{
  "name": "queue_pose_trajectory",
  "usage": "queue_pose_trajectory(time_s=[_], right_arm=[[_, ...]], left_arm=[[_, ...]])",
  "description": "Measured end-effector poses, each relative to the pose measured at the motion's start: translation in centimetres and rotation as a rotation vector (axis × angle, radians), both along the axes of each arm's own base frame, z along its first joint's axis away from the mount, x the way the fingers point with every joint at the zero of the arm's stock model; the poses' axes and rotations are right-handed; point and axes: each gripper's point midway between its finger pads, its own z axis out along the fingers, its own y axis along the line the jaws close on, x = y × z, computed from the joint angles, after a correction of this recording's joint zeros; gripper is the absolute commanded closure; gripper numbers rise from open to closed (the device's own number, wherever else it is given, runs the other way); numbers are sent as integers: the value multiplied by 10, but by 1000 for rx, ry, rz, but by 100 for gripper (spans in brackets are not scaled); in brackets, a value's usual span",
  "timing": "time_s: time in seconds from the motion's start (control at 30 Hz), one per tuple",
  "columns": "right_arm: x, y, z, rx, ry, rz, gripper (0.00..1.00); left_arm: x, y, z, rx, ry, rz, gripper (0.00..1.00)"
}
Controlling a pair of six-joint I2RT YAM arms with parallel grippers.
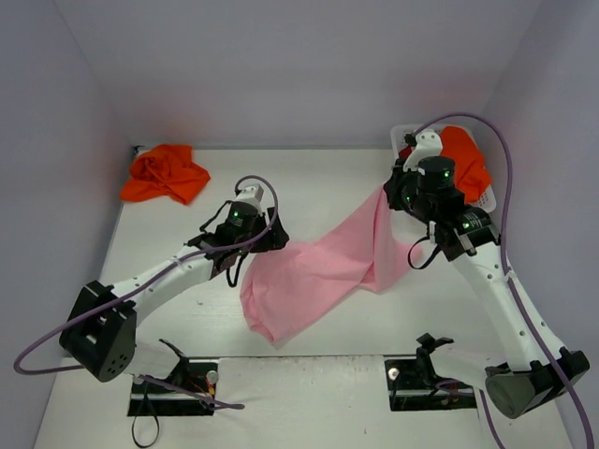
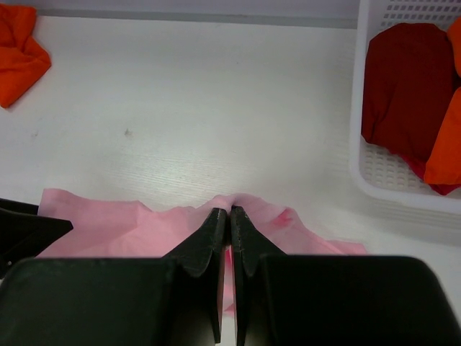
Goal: Fold and stack the t-shirts
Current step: Fold the tshirt
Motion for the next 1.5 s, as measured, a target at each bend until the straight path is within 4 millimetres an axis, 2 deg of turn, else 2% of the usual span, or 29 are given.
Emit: queue_pose_trajectory(time_s=[0.13,0.43,0.8,0.83,0.87,0.9,0.93,1.0,1.17,1.5], right_arm=[[0,-1,1,-2,-4,-4,100],[0,-1,1,-1,-4,-4,100],[-1,-2,2,-5,-8,-7,100],[-1,-3,3,-8,-10,-9,100],[-1,-4,3,-10,-13,-12,100],[-2,-5,4,-11,-16,-15,100],[-2,-6,5,-13,-19,-17,100],[-3,-7,6,-16,-21,-21,100],[-5,-9,4,-22,-11,-25,100],[-5,-9,2,-23,-6,-25,100]], left_arm=[[1,-9,15,28,-45,-6,37],[0,2,8,81,-29,33,37],[-2,5,-1,91,-19,38,37],[-2,5,-3,92,-17,37,41],[-1,3,-6,89,-17,37,51],[0,2,-9,87,-14,38,64],[1,2,-13,89,-7,37,87],[1,0,-23,96,11,34,100],[-2,2,-37,118,36,28,100],[-1,7,-20,122,0,40,100]])
